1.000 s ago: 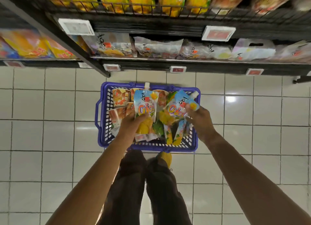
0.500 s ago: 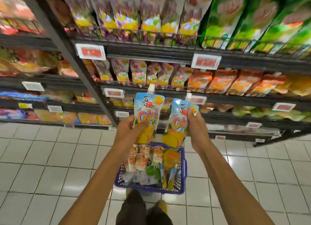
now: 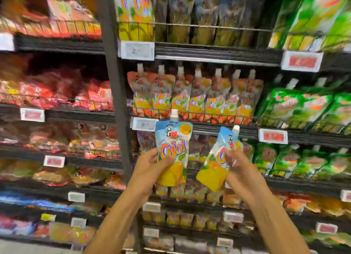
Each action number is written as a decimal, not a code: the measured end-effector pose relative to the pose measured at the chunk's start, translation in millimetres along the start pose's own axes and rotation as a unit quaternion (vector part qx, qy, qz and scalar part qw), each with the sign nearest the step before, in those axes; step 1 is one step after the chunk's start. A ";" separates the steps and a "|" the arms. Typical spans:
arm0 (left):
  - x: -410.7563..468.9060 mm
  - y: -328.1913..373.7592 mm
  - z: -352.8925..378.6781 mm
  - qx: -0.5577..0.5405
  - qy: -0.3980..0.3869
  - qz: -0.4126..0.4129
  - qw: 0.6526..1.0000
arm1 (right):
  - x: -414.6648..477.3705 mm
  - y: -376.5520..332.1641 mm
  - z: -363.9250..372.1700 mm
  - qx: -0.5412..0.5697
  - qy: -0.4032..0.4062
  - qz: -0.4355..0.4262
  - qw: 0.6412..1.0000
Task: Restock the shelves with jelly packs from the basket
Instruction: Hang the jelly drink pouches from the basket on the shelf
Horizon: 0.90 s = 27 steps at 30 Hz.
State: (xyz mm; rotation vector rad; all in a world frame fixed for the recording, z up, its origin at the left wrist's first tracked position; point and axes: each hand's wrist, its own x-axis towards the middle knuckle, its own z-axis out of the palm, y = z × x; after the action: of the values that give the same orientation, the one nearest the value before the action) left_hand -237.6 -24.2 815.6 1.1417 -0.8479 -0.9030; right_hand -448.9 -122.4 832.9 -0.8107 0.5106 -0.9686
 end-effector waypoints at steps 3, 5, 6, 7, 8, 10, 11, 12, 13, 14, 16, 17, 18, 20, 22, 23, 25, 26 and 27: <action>15.6 35.6 -10.3 0.011 -0.016 0.056 0.998 | 7.0 -16.2 28.9 -0.081 -0.030 -0.098 0.991; 25.3 57.0 -14.3 0.008 -0.025 0.086 0.996 | 10.5 -25.9 43.4 -0.107 -0.026 -0.154 0.982; 29.7 67.4 -15.7 0.006 -0.030 0.099 0.995 | 11.1 -31.0 50.9 -0.114 -0.015 -0.179 0.977; 33.7 77.8 -16.3 0.003 -0.035 0.112 0.993 | 11.9 -36.4 57.4 -0.121 -0.003 -0.203 0.972; 37.5 87.5 -16.8 0.002 -0.038 0.125 0.991 | 12.6 -42.6 64.5 -0.130 0.006 -0.222 0.966; 45.0 106.8 -17.0 0.012 -0.034 0.148 0.988 | 14.8 -56.8 78.0 -0.157 0.007 -0.246 0.957; 48.8 115.9 -17.0 0.024 -0.032 0.161 0.986 | 16.6 -63.4 84.0 -0.175 0.006 -0.254 0.951; 53.0 124.6 -16.9 0.036 -0.033 0.173 0.984 | 18.3 -70.0 90.4 -0.192 0.006 -0.262 0.946; 56.7 132.7 -16.4 0.044 -0.035 0.182 0.982 | 20.7 -76.0 96.0 -0.209 0.008 -0.272 0.939; 60.5 140.4 -15.4 0.047 -0.036 0.189 0.980 | 22.3 -82.1 102.0 -0.218 0.009 -0.282 0.934; 66.9 155.3 -12.8 0.049 -0.037 0.201 0.978 | 28.1 -94.5 112.3 -0.224 0.004 -0.300 0.927; 69.8 162.8 -10.6 0.052 -0.036 0.208 0.976 | 31.4 -102.0 117.0 -0.223 0.001 -0.304 0.926; 72.7 170.1 -8.2 0.056 -0.032 0.216 0.974 | 33.0 -110.2 123.0 -0.218 -0.004 -0.302 0.928; 78.9 185.0 -2.6 0.061 -0.018 0.229 0.971 | 38.3 -127.0 132.5 -0.214 -0.015 -0.289 0.933; 85.1 200.5 2.7 0.061 -0.003 0.239 0.969 | 44.1 -140.5 138.8 -0.218 -0.013 -0.293 0.931; 88.3 208.9 4.8 0.059 0.001 0.247 0.967 | 47.1 -146.1 140.6 -0.220 -0.006 -0.306 0.926; 95.8 228.1 8.6 0.062 0.013 0.265 0.962 | 51.0 -154.8 146.1 -0.219 -0.010 -0.330 0.918; 100.4 238.6 10.6 0.065 0.021 0.270 0.960 | 52.4 -158.2 149.2 -0.214 -0.027 -0.337 0.917; 106.2 249.5 13.1 0.066 0.029 0.273 0.959 | 54.9 -161.7 152.0 -0.208 -0.044 -0.343 0.915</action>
State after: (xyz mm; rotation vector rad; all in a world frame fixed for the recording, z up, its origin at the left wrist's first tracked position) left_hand -169.1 -83.8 1071.3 0.9657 -1.1152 -0.3584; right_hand -399.3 -165.4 1051.8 -1.4696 0.3559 -1.4842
